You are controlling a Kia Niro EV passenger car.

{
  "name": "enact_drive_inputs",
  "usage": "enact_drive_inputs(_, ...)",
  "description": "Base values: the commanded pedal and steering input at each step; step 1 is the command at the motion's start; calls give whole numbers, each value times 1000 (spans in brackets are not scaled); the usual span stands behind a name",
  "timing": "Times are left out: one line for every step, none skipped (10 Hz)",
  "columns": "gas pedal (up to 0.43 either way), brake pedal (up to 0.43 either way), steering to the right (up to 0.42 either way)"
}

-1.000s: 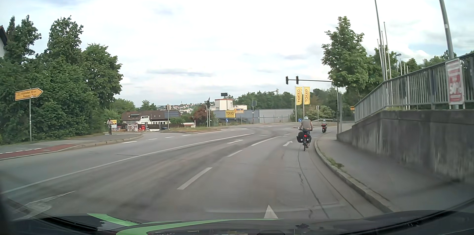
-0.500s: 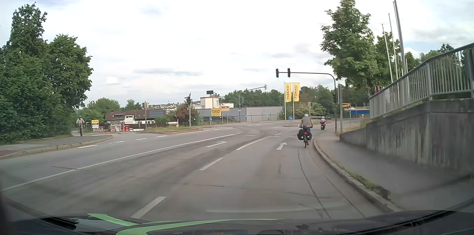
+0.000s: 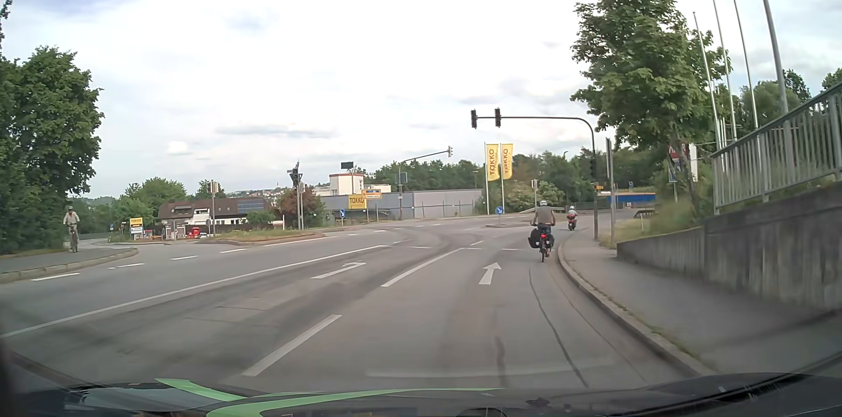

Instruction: Follow the waypoints while adhering to traffic rules and regulations

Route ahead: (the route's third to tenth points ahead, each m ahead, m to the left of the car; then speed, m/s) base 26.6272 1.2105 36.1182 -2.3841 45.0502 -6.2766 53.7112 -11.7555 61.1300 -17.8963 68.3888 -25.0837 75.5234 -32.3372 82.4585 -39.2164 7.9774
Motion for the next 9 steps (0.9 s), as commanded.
enact_drive_inputs(28,0,46)
enact_drive_inputs(28,0,46)
enact_drive_inputs(28,0,45)
enact_drive_inputs(28,0,46)
enact_drive_inputs(28,0,45)
enact_drive_inputs(39,0,45)
enact_drive_inputs(47,0,45)
enact_drive_inputs(47,0,45)
enact_drive_inputs(47,0,45)
